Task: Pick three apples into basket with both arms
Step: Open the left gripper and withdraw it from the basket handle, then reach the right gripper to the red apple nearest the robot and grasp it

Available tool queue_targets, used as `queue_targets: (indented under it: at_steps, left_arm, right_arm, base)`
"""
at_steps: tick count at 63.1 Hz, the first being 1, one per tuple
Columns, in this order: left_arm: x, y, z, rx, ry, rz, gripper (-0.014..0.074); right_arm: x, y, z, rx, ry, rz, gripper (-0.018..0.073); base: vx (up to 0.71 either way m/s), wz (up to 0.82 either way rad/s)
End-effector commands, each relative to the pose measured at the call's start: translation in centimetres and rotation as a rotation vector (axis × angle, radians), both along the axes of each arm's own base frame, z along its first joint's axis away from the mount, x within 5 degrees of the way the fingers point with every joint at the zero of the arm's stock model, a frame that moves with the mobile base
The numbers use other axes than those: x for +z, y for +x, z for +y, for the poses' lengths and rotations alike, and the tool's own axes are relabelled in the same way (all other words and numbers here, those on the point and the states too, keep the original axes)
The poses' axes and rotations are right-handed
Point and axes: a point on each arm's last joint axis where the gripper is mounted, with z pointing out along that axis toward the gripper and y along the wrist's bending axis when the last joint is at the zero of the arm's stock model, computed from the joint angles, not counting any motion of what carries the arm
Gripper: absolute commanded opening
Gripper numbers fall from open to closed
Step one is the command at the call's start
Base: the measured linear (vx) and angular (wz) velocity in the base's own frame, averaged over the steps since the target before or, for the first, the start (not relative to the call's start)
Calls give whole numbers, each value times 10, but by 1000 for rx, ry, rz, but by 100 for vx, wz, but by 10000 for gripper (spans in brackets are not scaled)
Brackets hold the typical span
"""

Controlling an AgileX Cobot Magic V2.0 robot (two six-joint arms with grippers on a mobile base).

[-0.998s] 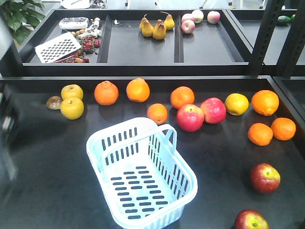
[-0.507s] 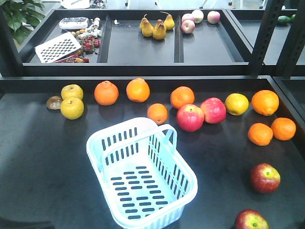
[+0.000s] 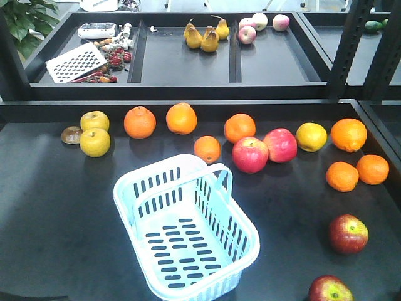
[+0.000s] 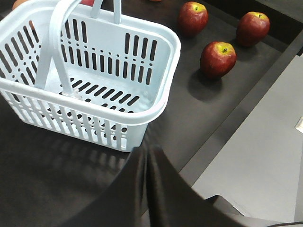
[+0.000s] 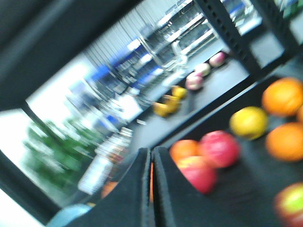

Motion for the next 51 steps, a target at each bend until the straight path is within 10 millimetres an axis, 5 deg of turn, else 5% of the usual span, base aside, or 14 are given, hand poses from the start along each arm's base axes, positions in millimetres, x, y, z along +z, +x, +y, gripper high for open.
queue_targets:
  at_steps: [1,14,23,37,45,51]
  left_arm:
    - [12,4,-2,34,-68,-39,-6]
    - [12,4,-2,33,-68,-39,-6]
    - [12,4,-2,33,-68,-39,-6]
    - [12,4,-2,33,-66,-40,-6]
    - [12,4,-2,33,-66,-40,-6]
    - [12,4,-2,33,-66,-40,-6]
  right_arm:
    - [3,-1,-4,-23,191,-83,-4]
    - [10,-3,-4,-15,199,-85,-4]
    - [40,-8,5,46,-72,7,-4]
    - [79,7,15,225,-492,394,38]
    - [83,32,18,360,-601,614,207]
    - [76,54,19,436,-620,759,449]
  base:
    - [0,0]
    - [0,0]
    - [0,0]
    - [0,0]
    - [0,0]
    - [0,0]
